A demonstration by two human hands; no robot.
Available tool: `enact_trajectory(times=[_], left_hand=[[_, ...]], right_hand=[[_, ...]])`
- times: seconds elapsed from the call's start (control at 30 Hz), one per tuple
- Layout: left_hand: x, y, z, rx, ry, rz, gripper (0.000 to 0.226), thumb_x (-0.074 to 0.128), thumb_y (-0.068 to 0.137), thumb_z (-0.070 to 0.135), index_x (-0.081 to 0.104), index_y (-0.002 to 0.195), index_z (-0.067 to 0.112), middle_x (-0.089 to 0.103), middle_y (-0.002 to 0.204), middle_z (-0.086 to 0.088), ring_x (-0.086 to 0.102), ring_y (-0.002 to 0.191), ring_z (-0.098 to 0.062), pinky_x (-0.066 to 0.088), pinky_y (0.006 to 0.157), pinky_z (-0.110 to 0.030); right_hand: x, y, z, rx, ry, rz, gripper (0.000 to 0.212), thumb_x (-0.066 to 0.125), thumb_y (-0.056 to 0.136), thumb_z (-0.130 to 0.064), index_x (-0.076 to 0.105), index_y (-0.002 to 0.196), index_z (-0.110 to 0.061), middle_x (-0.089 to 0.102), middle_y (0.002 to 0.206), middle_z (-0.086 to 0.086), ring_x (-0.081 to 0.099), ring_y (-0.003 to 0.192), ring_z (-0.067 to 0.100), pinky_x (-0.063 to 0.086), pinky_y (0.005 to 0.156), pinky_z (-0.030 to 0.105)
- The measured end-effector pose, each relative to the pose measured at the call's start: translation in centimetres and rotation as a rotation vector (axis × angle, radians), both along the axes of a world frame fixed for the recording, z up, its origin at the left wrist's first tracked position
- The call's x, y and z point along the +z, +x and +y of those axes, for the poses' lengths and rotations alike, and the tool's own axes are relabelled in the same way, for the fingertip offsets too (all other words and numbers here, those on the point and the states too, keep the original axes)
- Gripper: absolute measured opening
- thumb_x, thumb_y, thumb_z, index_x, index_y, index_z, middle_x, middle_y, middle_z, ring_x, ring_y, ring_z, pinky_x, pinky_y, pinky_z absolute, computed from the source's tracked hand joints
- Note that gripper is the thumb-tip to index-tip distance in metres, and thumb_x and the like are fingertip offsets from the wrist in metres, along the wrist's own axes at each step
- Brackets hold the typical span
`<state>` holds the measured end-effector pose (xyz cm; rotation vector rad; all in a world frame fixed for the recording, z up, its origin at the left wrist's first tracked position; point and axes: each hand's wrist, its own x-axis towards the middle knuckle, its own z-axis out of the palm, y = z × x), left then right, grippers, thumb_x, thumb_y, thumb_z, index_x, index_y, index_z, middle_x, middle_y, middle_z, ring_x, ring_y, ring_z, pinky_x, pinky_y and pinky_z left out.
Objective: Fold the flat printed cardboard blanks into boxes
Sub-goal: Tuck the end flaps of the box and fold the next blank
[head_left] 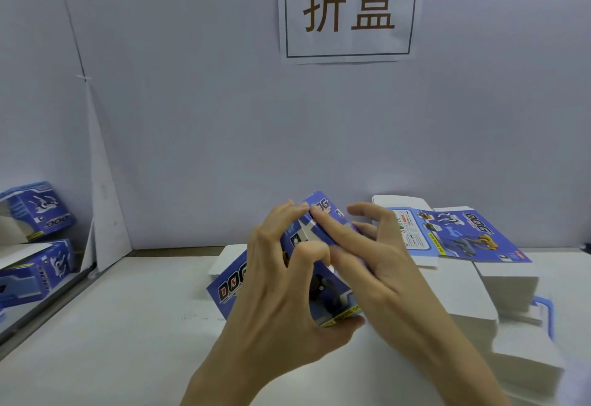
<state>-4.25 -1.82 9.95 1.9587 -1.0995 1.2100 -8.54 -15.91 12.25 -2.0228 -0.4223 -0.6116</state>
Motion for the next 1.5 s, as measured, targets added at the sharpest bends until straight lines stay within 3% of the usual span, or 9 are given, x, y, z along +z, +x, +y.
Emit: enact_trajectory(times=[0.17, 0.3, 0.37, 0.47, 0.7, 0.8, 1.0, 1.17, 1.5], left_hand=[[1.0, 0.4, 1.3, 0.044, -0.049, -0.003, 0.083, 0.077, 0.058, 0.059, 0.038, 0.121, 0.021, 0.034, 0.135, -0.002, 0.042, 0.127, -0.027, 0.048, 0.091, -0.051], [1.6, -0.5, 1.2, 0.049, -0.272, 0.171, 0.086, 0.07, 0.058, 0.068, 0.04, 0.126, 0.024, 0.028, 0.13, 0.008, 0.034, 0.128, -0.011, 0.053, 0.091, -0.038], [1.6, -0.8, 0.9, 0.001, -0.3, 0.284, 0.082, 0.069, 0.055, 0.071, 0.04, 0.126, 0.04, 0.026, 0.126, 0.019, 0.035, 0.128, -0.011, 0.053, 0.091, -0.027], [1.8, -0.6, 1.7, -0.069, -0.272, 0.367, 0.072, 0.066, 0.058, 0.073, 0.04, 0.122, 0.051, 0.035, 0.121, 0.032, 0.047, 0.118, -0.008, 0.05, 0.089, -0.017], [1.8, 0.2, 2.8, -0.64, -0.555, 1.059, 0.065, 0.082, 0.049, 0.045, 0.06, 0.111, 0.042, 0.072, 0.106, -0.003, 0.073, 0.083, -0.029, 0.058, 0.056, -0.028], [1.9, 0.3, 2.9, -0.623, -0.557, 1.04, 0.055, 0.076, 0.054, 0.043, 0.061, 0.107, 0.043, 0.071, 0.106, -0.004, 0.073, 0.08, -0.031, 0.058, 0.055, -0.029], [2.0, -0.3, 2.2, -0.628, -0.561, 0.978, 0.04, 0.075, 0.068, 0.03, 0.061, 0.101, 0.047, 0.072, 0.099, 0.011, 0.074, 0.08, -0.023, 0.056, 0.055, -0.023], [2.4, -0.3, 2.3, -0.65, -0.659, 0.959, 0.026, 0.078, 0.063, 0.026, 0.068, 0.083, 0.039, 0.063, 0.119, 0.024, 0.07, 0.099, -0.021, 0.058, 0.058, -0.026], [2.2, -0.3, 2.2, -0.684, -0.736, 0.935, 0.021, 0.078, 0.066, 0.014, 0.065, 0.065, 0.03, 0.068, 0.11, 0.017, 0.073, 0.088, -0.017, 0.057, 0.054, -0.025]], right_hand=[[0.0, 0.0, -1.3, 0.15, 0.087, -0.023, 0.047, 0.048, 0.081, -0.038, 0.056, 0.126, -0.049, 0.044, 0.127, -0.024, 0.046, 0.123, -0.004, 0.044, 0.09, 0.012], [-0.3, 0.5, -1.2, 0.166, 0.118, -0.116, 0.039, 0.059, 0.079, -0.052, 0.06, 0.118, -0.048, 0.049, 0.133, -0.02, 0.043, 0.133, 0.007, 0.045, 0.098, 0.027], [-0.5, 0.8, -1.1, 0.189, 0.215, -0.175, 0.033, 0.062, 0.081, -0.043, 0.062, 0.114, -0.041, 0.056, 0.126, -0.012, 0.053, 0.124, 0.016, 0.05, 0.092, 0.037], [-0.4, 0.9, -1.7, 0.263, 0.438, -0.117, 0.028, 0.059, 0.083, -0.038, 0.064, 0.108, -0.028, 0.068, 0.105, 0.002, 0.068, 0.099, 0.018, 0.056, 0.074, 0.03], [-0.5, 1.1, -1.7, 0.312, 0.494, 0.092, 0.049, 0.066, 0.069, -0.067, 0.067, 0.101, -0.029, 0.072, 0.097, 0.01, 0.069, 0.093, 0.029, 0.052, 0.084, 0.052], [-0.5, 1.3, -1.5, 0.307, 0.581, 0.084, 0.038, 0.062, 0.074, -0.052, 0.069, 0.099, -0.024, 0.072, 0.1, 0.014, 0.07, 0.094, 0.034, 0.053, 0.083, 0.058], [-0.5, 1.4, -1.2, 0.348, 0.768, 0.036, 0.017, 0.057, 0.081, -0.024, 0.073, 0.087, -0.024, 0.071, 0.11, 0.001, 0.071, 0.097, 0.021, 0.059, 0.066, 0.03], [-0.9, 1.3, -0.8, 0.335, 0.648, -0.022, 0.015, 0.063, 0.078, -0.027, 0.069, 0.092, -0.027, 0.066, 0.119, -0.007, 0.069, 0.101, 0.021, 0.059, 0.07, 0.032], [-0.6, 0.9, -0.6, 0.323, 0.589, -0.071, 0.015, 0.066, 0.081, -0.013, 0.069, 0.086, -0.027, 0.068, 0.113, -0.004, 0.069, 0.1, 0.019, 0.058, 0.062, 0.03]])
